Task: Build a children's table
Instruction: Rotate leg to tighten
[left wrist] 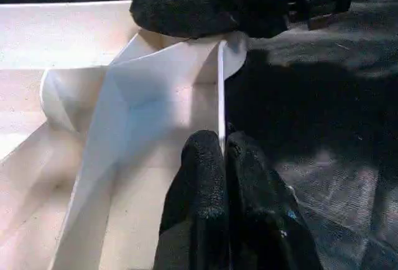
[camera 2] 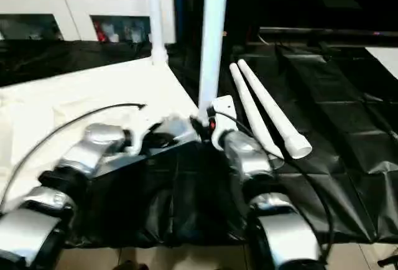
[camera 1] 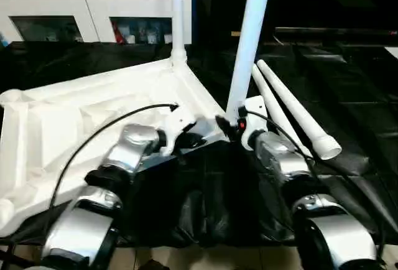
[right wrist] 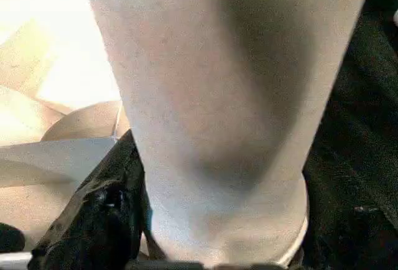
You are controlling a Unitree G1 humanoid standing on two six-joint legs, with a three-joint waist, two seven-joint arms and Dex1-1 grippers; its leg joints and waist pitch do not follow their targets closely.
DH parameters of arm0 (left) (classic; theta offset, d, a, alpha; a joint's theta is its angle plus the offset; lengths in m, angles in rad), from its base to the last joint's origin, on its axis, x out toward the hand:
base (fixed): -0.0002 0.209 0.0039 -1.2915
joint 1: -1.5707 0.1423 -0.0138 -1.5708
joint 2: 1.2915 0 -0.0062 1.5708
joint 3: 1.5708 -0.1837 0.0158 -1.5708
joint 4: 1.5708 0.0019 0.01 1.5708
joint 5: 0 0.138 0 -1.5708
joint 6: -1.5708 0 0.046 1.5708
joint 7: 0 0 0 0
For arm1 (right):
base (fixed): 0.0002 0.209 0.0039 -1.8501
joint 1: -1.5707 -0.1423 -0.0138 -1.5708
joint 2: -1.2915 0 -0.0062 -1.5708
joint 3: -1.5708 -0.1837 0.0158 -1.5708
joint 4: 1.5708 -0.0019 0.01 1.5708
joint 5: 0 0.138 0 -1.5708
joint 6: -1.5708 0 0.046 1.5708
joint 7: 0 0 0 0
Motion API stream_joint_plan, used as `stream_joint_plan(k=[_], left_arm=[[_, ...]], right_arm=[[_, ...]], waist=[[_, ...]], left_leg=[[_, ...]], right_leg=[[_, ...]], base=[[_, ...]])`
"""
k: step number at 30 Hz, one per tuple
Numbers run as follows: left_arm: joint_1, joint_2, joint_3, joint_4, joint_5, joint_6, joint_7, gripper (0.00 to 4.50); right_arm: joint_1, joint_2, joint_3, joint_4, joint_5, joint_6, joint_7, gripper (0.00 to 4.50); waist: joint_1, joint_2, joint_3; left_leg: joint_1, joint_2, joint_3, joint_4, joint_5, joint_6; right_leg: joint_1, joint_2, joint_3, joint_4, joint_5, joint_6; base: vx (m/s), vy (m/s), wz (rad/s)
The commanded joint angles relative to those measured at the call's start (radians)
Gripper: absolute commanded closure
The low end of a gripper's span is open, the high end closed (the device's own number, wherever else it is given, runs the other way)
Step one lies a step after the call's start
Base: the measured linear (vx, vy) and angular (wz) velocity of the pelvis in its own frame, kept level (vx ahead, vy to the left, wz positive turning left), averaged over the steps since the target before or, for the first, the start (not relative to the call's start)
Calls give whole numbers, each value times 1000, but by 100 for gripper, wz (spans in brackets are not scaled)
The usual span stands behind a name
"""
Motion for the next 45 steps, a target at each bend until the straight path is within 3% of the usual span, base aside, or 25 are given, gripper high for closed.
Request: stream_joint_plan(k=[1, 8, 12, 13, 15, 17, 21, 25, 36, 41, 45], left_arm=[[-7, -83, -23, -32, -37, -38, -1, 450], [2, -39, -18, -45, -50, -69, -80, 450], [16, 36, -32, -60, -71, -111, -238, 450], [16, 36, -32, -60, -71, -111, -238, 450], [17, 77, -36, -57, -78, -123, -315, 450], [16, 94, -38, -51, -75, -131, -340, 450], [10, 128, -39, -31, -69, -147, -398, 450], [5, 153, -46, -18, -71, -159, -443, 450], [6, 158, -41, -12, -78, -157, -471, 450], [1, 106, 11, -19, -121, -63, -381, 450], [-11, 32, -2, -6, -73, -38, -221, 450]], right_arm=[[-1, 76, 36, 24, 4, 9, 86, 104], [5, 22, 72, 8, -12, -43, 214, 55], [44, -77, 127, -54, -12, -65, 498, 55], [44, -77, 127, -54, -12, -65, 498, 55], [63, -134, 153, -102, 10, -34, 673, 55], [69, -157, 168, -116, 10, -29, 739, 55], [75, -202, 206, -128, 2, -16, 874, 55], [76, -225, 231, -133, -5, 0, 961, 92], [79, -203, 215, -134, 10, 16, 932, 173], [98, -163, 184, -145, -15, 37, 726, 178], [78, -77, 125, -85, -28, 63, 405, 179]], waist=[[-3, -6, -63], [-1, -6, -64], [10, -8, -68], [11, -7, -71], [12, -7, -76], [13, -4, -75], [18, -4, -70], [23, -5, -68], [25, -4, -71], [21, -8, -66], [8, -9, -64]], left_leg=[[16, 42, -21, -70, -304, 17], [13, 42, -20, -69, -297, 27], [6, 44, -14, -61, -238, 69], [4, 46, -14, -59, -224, 76], [3, 46, -13, -54, -180, 98], [3, 47, -13, -53, -166, 113], [9, 50, -13, -56, -223, 91], [12, 52, -14, -60, -249, 64], [11, 51, -14, -58, -220, 63], [11, 51, -15, -63, -242, 37], [17, 46, -18, -65, -274, 9]], right_leg=[[39, -71, 55, -86, -358, -170], [42, -73, 55, -85, -341, -178], [50, -68, 52, -72, -247, -202], [51, -68, 52, -66, -220, -211], [53, -65, 51, -54, -126, -243], [52, -64, 50, -50, -95, -259], [48, -69, 51, -61, -182, -256], [46, -70, 53, -64, -231, -247], [47, -71, 52, -59, -193, -255], [46, -72, 52, -64, -261, -236], [39, -75, 55, -76, -337, -208]], base=[[0, 0, 0], [0, 0, 0], [0, 0, 0], [0, 0, 0], [0, 0, 0], [0, 0, 0], [0, 0, 0], [0, 0, 0], [0, 0, 0], [0, 0, 0], [0, 0, 0]])
